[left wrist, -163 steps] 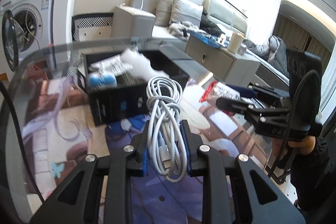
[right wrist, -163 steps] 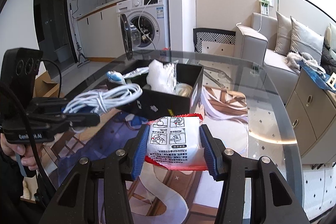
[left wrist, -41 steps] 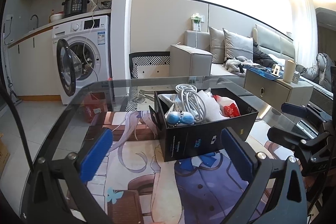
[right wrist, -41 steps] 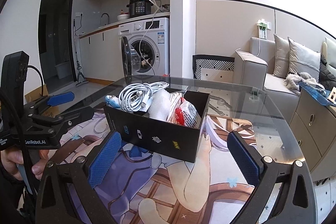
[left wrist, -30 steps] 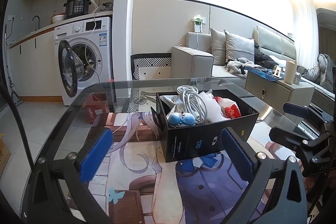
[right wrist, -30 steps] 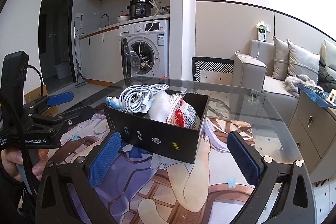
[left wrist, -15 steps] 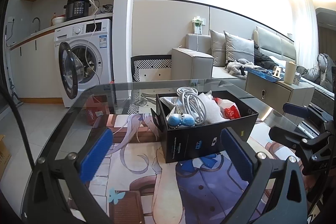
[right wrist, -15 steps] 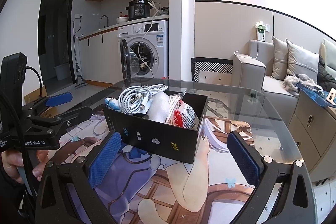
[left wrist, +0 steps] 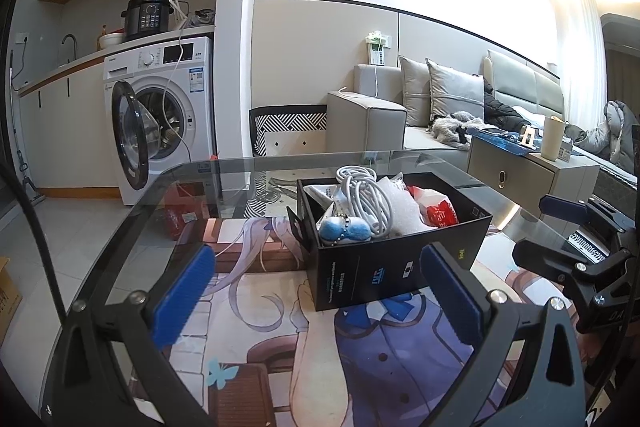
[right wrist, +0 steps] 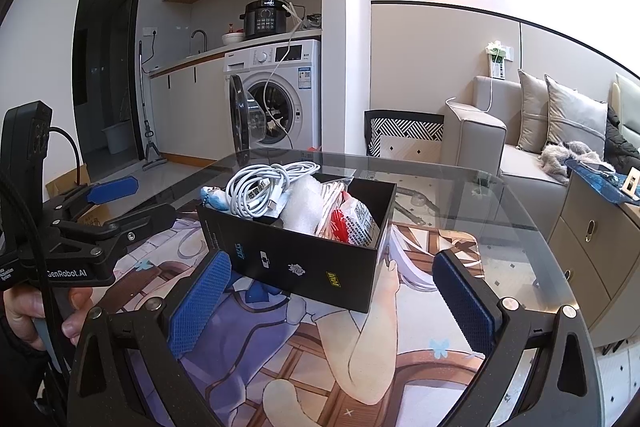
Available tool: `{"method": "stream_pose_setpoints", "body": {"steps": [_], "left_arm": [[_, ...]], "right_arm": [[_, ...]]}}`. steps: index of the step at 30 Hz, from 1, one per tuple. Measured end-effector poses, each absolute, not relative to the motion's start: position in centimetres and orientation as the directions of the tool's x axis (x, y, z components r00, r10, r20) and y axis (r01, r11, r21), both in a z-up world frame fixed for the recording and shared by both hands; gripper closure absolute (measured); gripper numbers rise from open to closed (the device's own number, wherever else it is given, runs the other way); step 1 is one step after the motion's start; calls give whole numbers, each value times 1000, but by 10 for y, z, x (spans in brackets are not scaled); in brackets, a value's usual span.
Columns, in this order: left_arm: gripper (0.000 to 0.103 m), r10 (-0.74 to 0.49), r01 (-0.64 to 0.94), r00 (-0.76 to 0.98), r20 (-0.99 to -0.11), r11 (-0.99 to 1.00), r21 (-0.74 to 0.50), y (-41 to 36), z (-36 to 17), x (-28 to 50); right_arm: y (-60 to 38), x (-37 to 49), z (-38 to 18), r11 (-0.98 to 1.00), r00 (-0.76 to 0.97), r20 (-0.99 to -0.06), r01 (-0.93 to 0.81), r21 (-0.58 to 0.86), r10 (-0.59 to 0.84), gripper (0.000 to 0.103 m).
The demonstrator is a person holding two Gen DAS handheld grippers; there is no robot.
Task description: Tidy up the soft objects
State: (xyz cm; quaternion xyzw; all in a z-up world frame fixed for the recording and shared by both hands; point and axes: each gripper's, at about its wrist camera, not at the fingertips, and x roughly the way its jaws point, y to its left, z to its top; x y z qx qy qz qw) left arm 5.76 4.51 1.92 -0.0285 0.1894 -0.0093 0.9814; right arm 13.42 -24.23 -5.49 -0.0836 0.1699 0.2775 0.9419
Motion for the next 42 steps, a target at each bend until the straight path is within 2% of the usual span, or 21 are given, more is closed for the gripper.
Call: {"method": "stream_pose_setpoints", "body": {"steps": [42], "left_arm": [[0, -21, -1, 936, -352, 998, -64, 45, 26, 54]], "right_arm": [[-241, 134, -55, 829, 785, -370, -556, -65, 497, 0]]}}
